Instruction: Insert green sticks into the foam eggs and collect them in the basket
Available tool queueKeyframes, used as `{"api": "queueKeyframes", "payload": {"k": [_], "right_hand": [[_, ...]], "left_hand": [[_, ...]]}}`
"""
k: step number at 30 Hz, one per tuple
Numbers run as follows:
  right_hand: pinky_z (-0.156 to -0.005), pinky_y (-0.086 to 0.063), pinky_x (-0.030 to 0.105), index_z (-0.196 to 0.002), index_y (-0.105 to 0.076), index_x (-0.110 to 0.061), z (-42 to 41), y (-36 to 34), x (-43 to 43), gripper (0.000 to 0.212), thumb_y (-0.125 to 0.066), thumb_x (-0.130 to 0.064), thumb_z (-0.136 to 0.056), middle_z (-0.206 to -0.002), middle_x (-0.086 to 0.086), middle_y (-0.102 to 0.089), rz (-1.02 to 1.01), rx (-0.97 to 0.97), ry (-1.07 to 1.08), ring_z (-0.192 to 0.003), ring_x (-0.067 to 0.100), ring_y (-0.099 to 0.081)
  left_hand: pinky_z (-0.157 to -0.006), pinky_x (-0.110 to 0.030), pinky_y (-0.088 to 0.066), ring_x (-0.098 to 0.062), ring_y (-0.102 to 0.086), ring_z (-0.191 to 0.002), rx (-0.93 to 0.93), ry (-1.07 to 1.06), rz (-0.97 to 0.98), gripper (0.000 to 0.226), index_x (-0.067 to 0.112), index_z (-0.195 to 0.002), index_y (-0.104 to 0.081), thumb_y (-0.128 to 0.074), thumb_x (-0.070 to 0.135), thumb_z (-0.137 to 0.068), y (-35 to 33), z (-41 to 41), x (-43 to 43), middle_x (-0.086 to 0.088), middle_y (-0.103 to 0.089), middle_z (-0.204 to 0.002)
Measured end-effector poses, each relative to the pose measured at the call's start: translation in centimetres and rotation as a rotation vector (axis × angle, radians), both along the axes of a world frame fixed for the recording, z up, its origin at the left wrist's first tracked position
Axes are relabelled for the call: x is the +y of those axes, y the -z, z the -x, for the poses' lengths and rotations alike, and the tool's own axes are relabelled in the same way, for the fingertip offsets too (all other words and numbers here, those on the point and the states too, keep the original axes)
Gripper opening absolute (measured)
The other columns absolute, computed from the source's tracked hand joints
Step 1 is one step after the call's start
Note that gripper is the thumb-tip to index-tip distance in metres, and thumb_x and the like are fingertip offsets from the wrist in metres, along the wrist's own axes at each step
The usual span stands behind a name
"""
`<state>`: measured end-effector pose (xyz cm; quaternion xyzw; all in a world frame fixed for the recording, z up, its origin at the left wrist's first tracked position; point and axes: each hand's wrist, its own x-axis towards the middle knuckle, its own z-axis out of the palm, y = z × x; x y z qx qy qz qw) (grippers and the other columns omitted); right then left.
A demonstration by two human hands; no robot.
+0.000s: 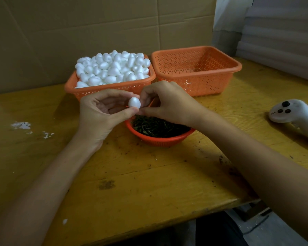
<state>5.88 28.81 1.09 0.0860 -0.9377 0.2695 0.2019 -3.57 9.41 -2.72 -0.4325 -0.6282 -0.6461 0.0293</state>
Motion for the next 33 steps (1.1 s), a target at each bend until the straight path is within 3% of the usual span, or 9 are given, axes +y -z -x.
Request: {"api": "queueKeyframes", "payload": {"k": [3, 8, 15, 23, 28, 33], "right_hand": [[-0.085, -0.056, 0.034, -0.091, -0.075, -0.017, 0.0, 0.04, 0.08, 0.015, -0.085, -0.027, -0.086, -0.087, -0.011, -0.075, 0.03, -0.001, 0.005, -0.087, 0.001, -0.07], [-0.085, -0.057, 0.032, -0.092, -0.075, -0.018, -0.06, -0.08, 0.01, 0.019, -0.087, -0.03, -0.083, -0.087, -0.012, -0.076, 0.046, -0.023, -0.006, -0.087, -0.002, -0.071], [-0.084, -0.055, 0.029, -0.09, -0.079, -0.023, -0.32, -0.38, -0.24, 0.02, -0.086, -0.04, -0.082, -0.085, -0.015, -0.075, 0.039, -0.048, 0.001, -0.085, -0.002, -0.069], [-0.082, -0.054, 0.026, -0.09, -0.082, -0.027, -0.34, -0.35, -0.43, 0.015, -0.082, -0.042, -0.087, -0.067, -0.018, -0.07, 0.024, -0.078, -0.02, -0.075, -0.002, -0.07], [-0.071, -0.042, 0.01, -0.088, -0.081, -0.025, -0.22, -0.19, -0.29, 0.008, -0.08, -0.032, -0.09, -0.065, -0.02, -0.071, 0.044, -0.081, -0.063, -0.069, -0.003, -0.071], [-0.073, -0.046, 0.015, -0.085, -0.08, -0.024, -0.3, -0.23, -0.44, 0.007, -0.08, -0.029, -0.09, -0.066, -0.02, -0.072, 0.041, -0.059, -0.07, -0.07, -0.003, -0.071]], "left_hand": [[-0.086, -0.036, -0.064, -0.031, -0.079, -0.102, -0.043, -0.027, -0.045, 0.034, 0.002, -0.111, -0.075, -0.089, 0.004, -0.08, 0.06, -0.05, 0.17, -0.01, -0.081, -0.106], [-0.07, -0.03, -0.064, -0.029, -0.08, -0.084, -0.086, -0.03, -0.077, 0.032, 0.005, -0.107, -0.075, -0.088, 0.007, -0.078, -0.41, -0.43, 0.25, -0.008, -0.081, -0.102], [-0.071, -0.03, -0.065, -0.026, -0.08, -0.085, -0.133, 0.003, -0.092, 0.027, 0.009, -0.112, -0.075, -0.083, 0.01, -0.085, -0.59, -0.6, 0.24, -0.006, -0.081, -0.103], [-0.078, -0.032, -0.064, -0.029, -0.078, -0.1, -0.183, 0.036, -0.107, 0.047, 0.007, -0.126, -0.066, -0.084, 0.015, -0.084, -0.61, -0.3, 0.12, -0.006, -0.078, -0.108], [-0.079, -0.033, -0.064, -0.029, -0.076, -0.104, -0.185, 0.043, -0.112, 0.043, 0.007, -0.122, -0.067, -0.084, 0.012, -0.083, -0.49, -0.36, 0.17, -0.005, -0.077, -0.106], [-0.081, -0.035, -0.063, -0.028, -0.077, -0.092, -0.125, 0.025, -0.103, 0.03, 0.008, -0.111, -0.071, -0.084, 0.014, -0.084, -0.41, -0.37, 0.36, -0.006, -0.079, -0.1]]}}
